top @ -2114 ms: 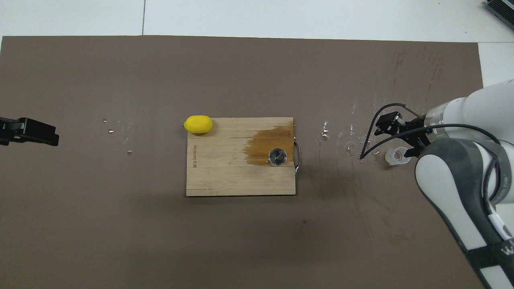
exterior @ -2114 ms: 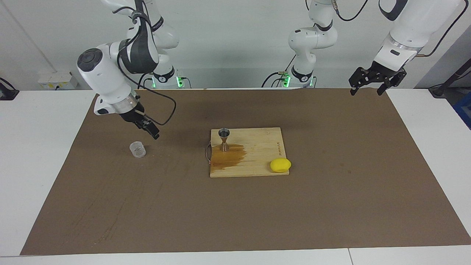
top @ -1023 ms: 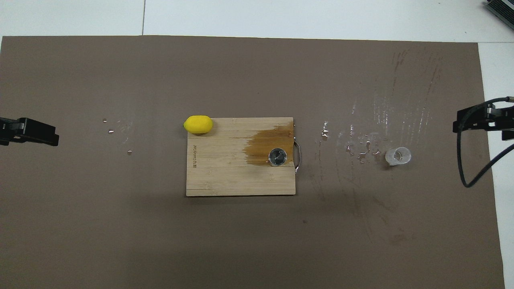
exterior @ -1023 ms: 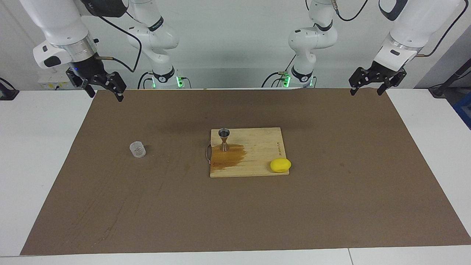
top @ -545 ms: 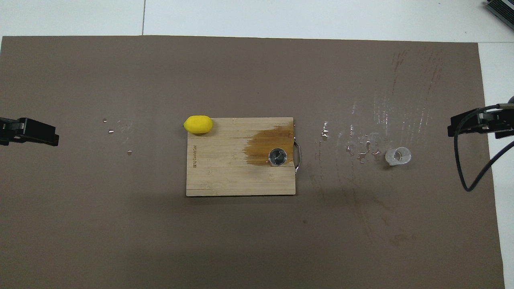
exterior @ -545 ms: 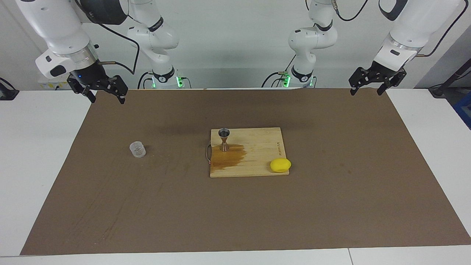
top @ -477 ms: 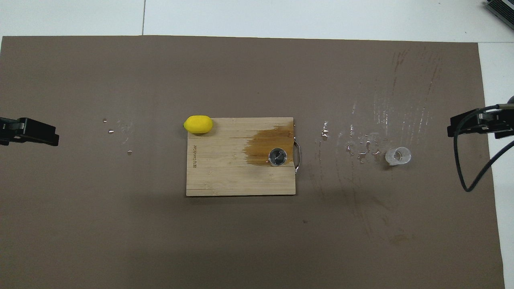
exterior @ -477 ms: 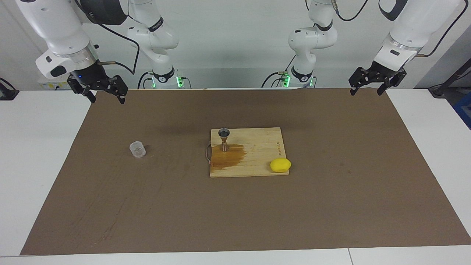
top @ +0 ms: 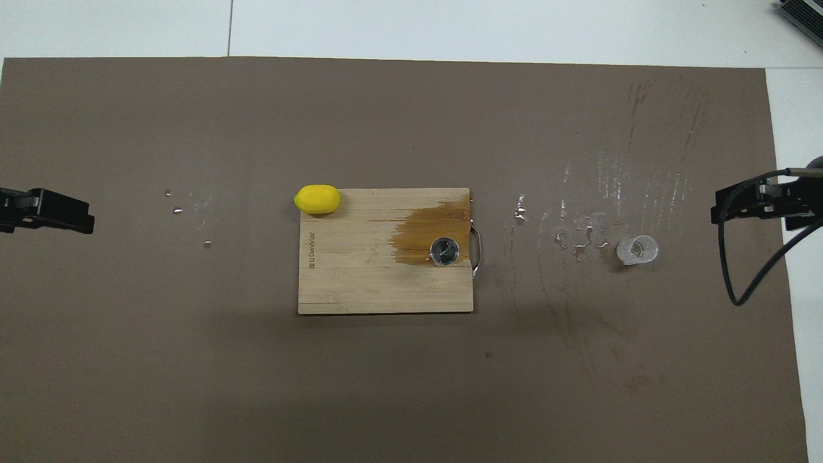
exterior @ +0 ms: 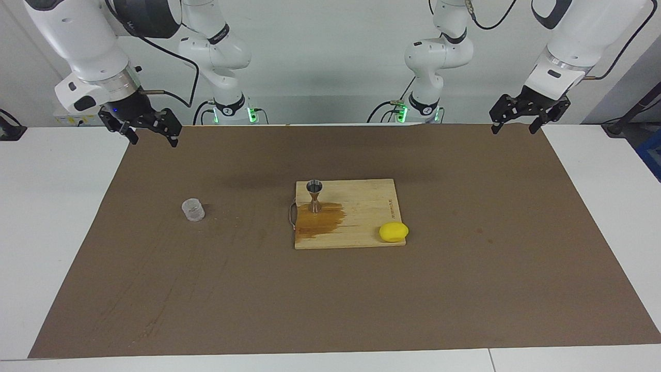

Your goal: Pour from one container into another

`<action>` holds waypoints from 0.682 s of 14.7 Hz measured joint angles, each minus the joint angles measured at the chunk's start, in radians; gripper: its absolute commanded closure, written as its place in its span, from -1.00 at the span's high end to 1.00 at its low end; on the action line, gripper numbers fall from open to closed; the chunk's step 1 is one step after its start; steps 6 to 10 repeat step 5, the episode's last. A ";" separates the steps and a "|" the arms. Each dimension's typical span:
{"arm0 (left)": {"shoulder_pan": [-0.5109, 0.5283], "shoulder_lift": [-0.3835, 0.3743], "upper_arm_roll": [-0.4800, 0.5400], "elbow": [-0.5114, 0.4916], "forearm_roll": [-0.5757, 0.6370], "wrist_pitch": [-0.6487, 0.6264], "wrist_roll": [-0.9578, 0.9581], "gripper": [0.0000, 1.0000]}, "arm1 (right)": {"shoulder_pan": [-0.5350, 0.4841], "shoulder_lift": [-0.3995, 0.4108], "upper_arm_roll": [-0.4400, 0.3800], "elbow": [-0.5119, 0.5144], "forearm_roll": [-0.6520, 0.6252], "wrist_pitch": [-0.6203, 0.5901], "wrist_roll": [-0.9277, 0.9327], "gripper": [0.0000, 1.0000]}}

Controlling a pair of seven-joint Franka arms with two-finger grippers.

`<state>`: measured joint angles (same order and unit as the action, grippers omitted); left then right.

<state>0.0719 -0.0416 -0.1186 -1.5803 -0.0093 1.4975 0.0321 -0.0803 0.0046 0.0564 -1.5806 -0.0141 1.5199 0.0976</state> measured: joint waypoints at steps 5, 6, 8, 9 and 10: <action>0.000 0.000 0.000 0.000 0.000 0.000 0.000 1.00 | 0.000 -0.006 0.001 -0.005 0.000 0.000 0.003 1.00; 0.000 0.000 0.000 0.000 0.000 0.000 0.000 1.00 | 0.000 -0.006 0.001 -0.005 0.000 0.000 0.003 1.00; 0.000 0.000 0.000 0.000 0.000 0.000 0.000 1.00 | 0.000 -0.006 0.001 -0.005 0.000 0.000 0.003 1.00; 0.000 0.000 0.000 0.000 0.000 0.000 0.000 1.00 | 0.000 -0.006 0.001 -0.005 0.000 0.000 0.003 1.00; 0.000 0.000 0.000 0.000 0.000 0.000 0.000 1.00 | 0.000 -0.006 0.001 -0.005 0.000 0.000 0.003 1.00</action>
